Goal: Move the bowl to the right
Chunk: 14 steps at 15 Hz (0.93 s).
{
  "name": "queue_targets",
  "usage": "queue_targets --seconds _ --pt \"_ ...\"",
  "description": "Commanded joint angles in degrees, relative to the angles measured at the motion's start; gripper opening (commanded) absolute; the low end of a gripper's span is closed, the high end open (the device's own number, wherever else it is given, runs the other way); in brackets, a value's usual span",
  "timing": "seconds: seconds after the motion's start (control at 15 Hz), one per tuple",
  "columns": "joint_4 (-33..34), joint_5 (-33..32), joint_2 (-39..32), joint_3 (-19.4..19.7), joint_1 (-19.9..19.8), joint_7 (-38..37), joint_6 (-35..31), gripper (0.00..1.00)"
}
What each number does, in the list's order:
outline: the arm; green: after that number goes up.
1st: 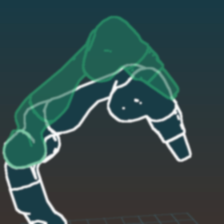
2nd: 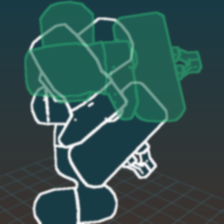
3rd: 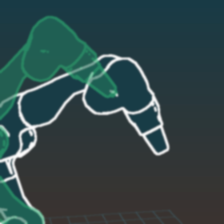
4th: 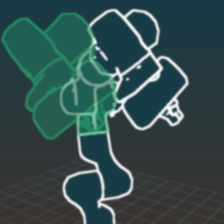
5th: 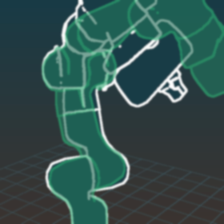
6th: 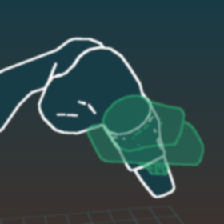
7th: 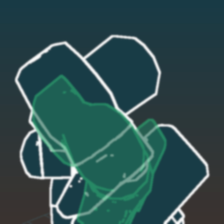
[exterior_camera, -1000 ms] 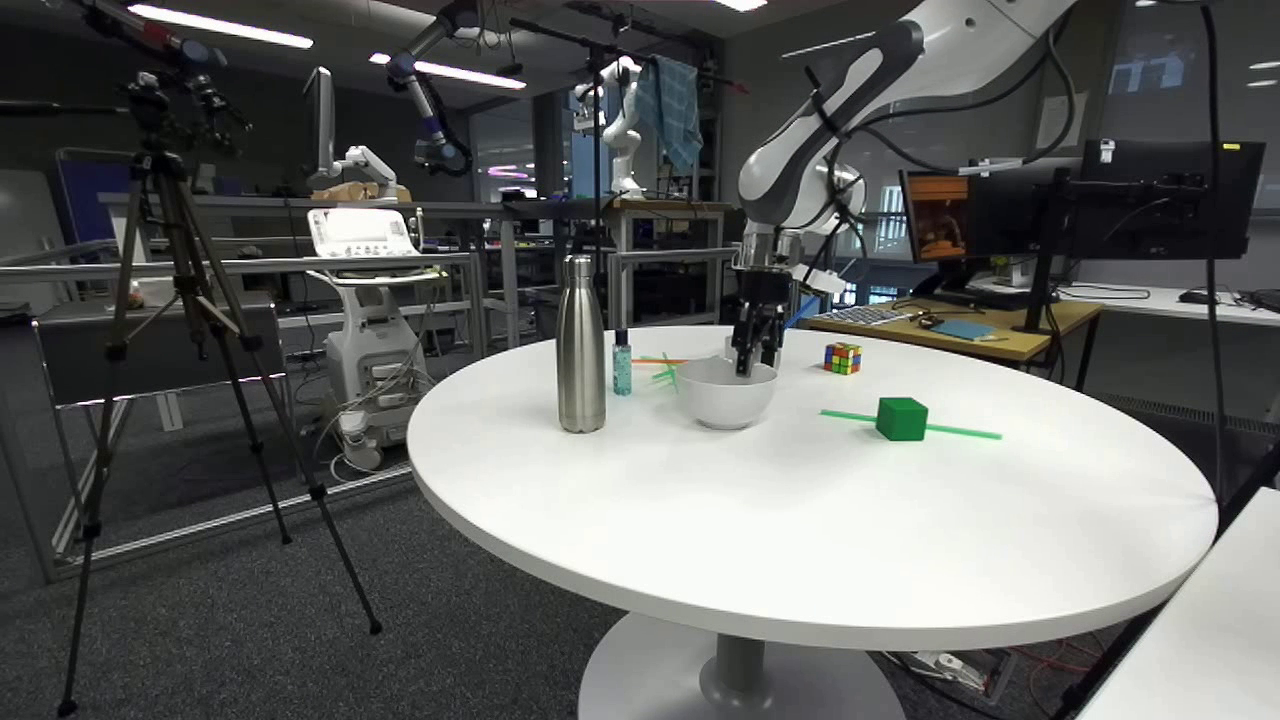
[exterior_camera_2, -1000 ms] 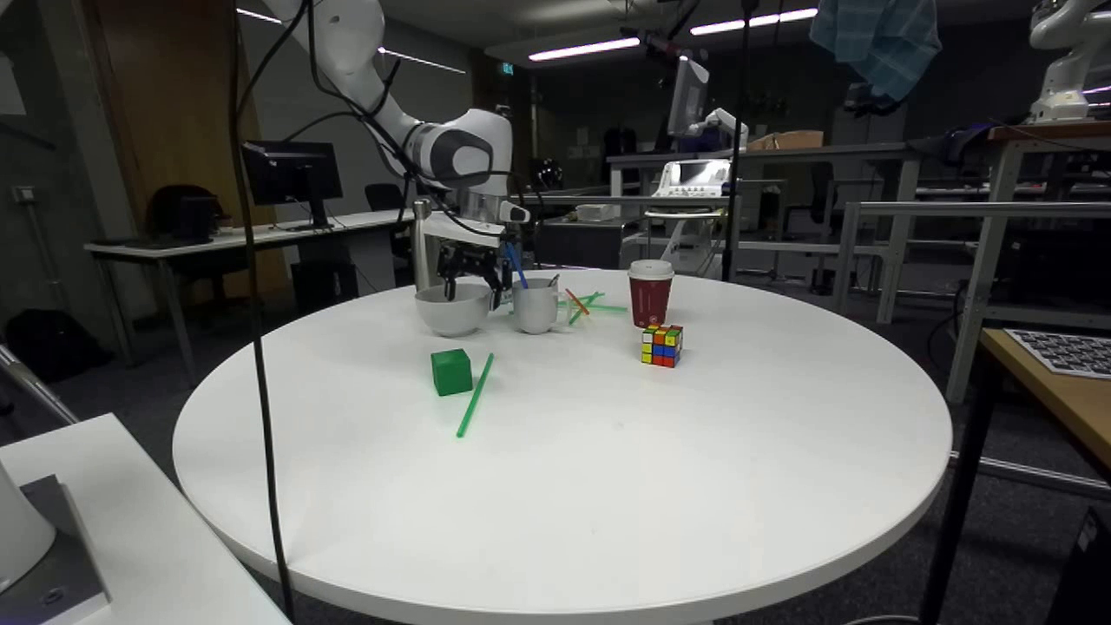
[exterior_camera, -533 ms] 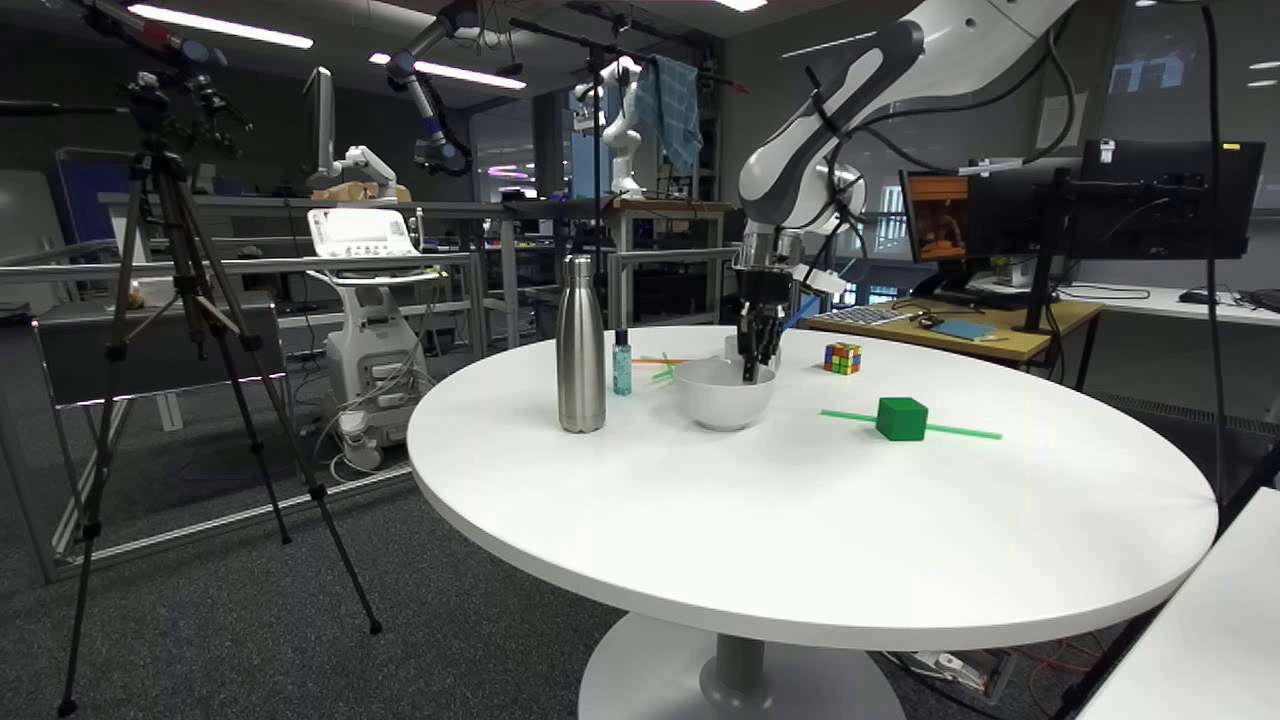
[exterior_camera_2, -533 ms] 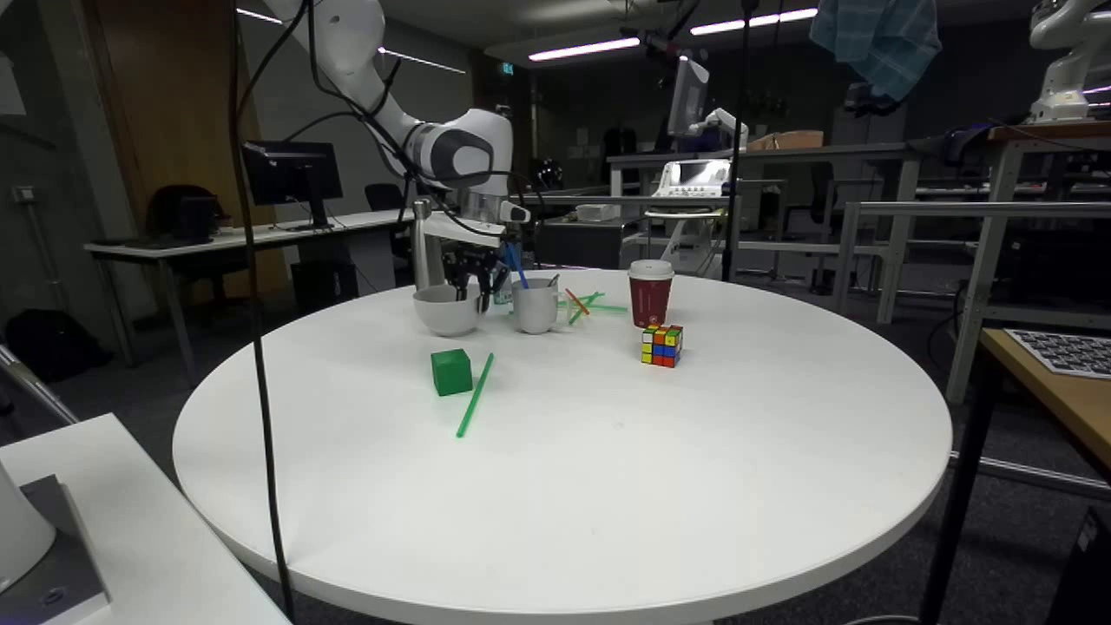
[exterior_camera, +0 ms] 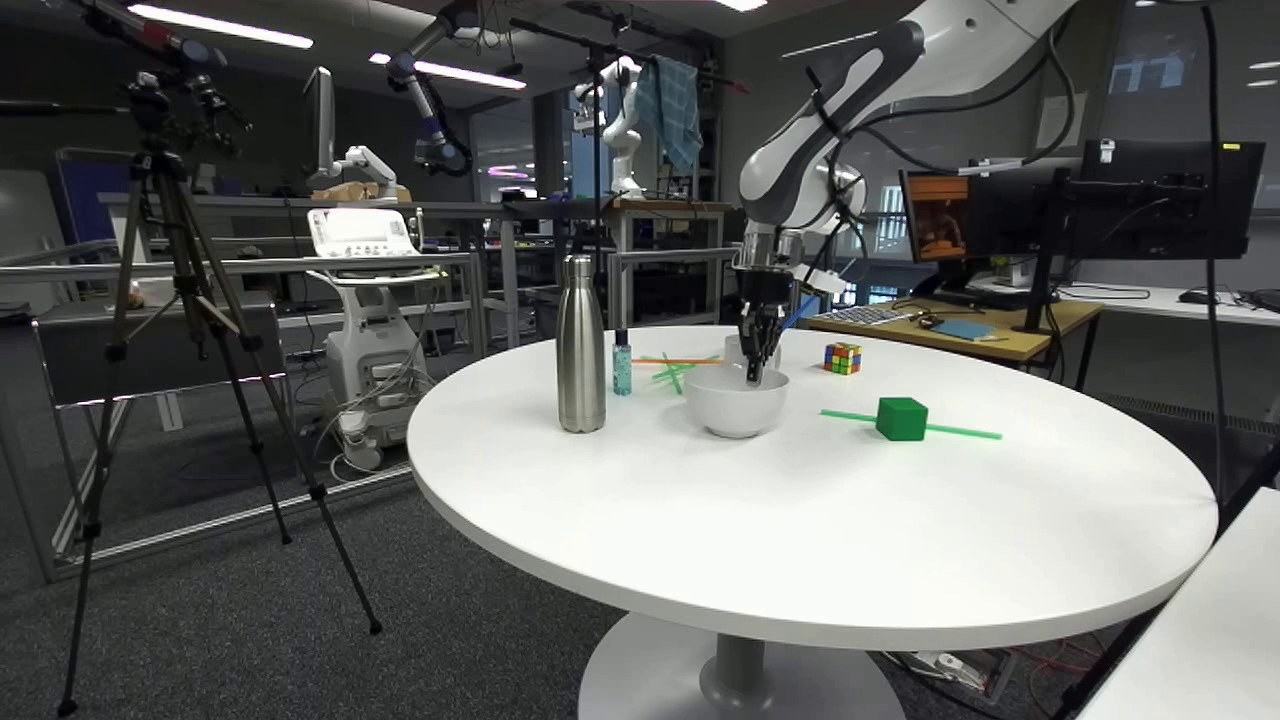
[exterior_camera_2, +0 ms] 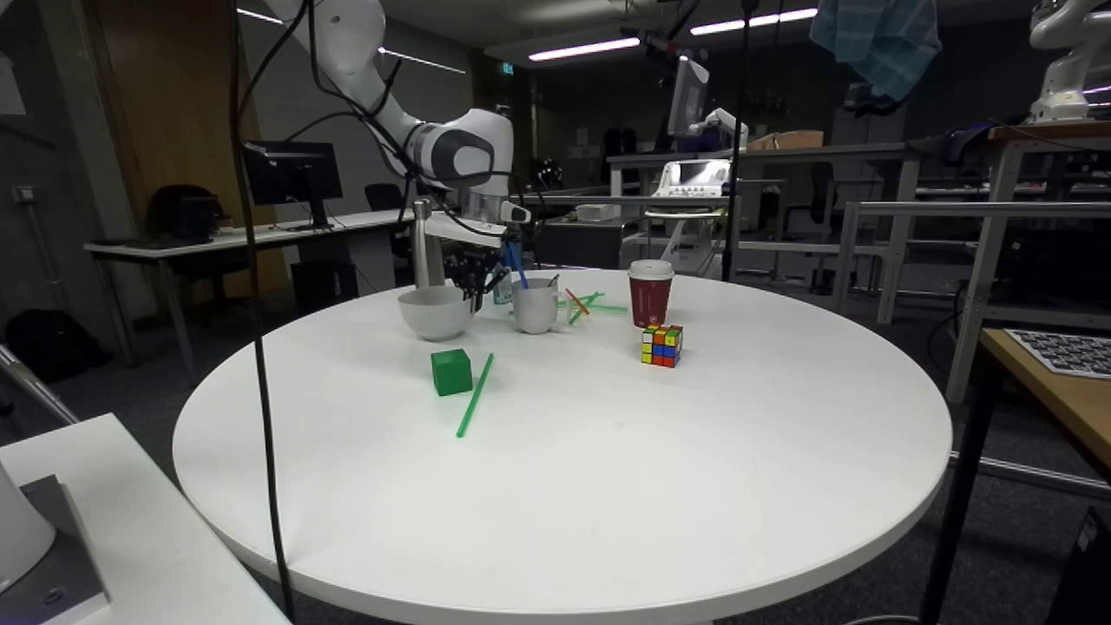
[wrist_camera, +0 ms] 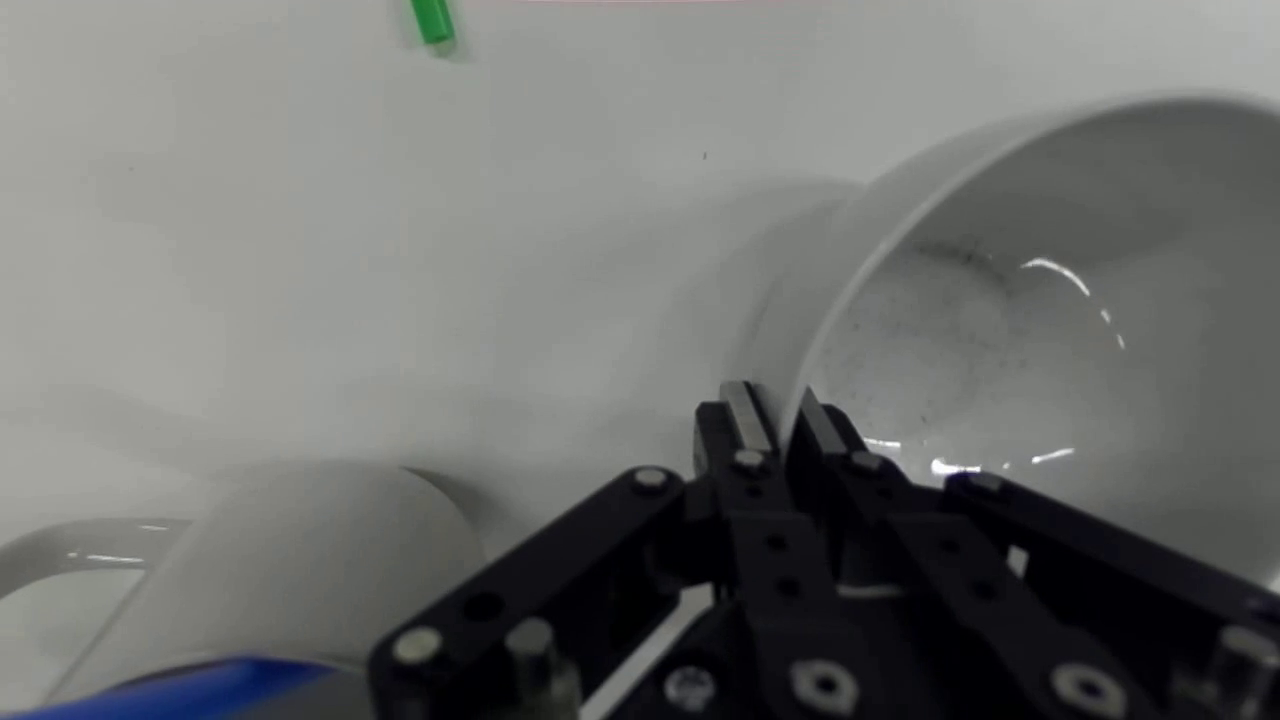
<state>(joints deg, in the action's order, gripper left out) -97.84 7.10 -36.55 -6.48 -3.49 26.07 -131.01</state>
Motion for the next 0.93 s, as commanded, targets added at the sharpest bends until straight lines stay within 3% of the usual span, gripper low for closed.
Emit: queue_targets --seconds 0.0,0.87 --pt "1.0 0.0 -0.2 -1.2 -1.5 1.5 0.7 0.02" --pt "-0.8 0.2 3.0 -1.6 -1.6 1.8 1.0 0.02"
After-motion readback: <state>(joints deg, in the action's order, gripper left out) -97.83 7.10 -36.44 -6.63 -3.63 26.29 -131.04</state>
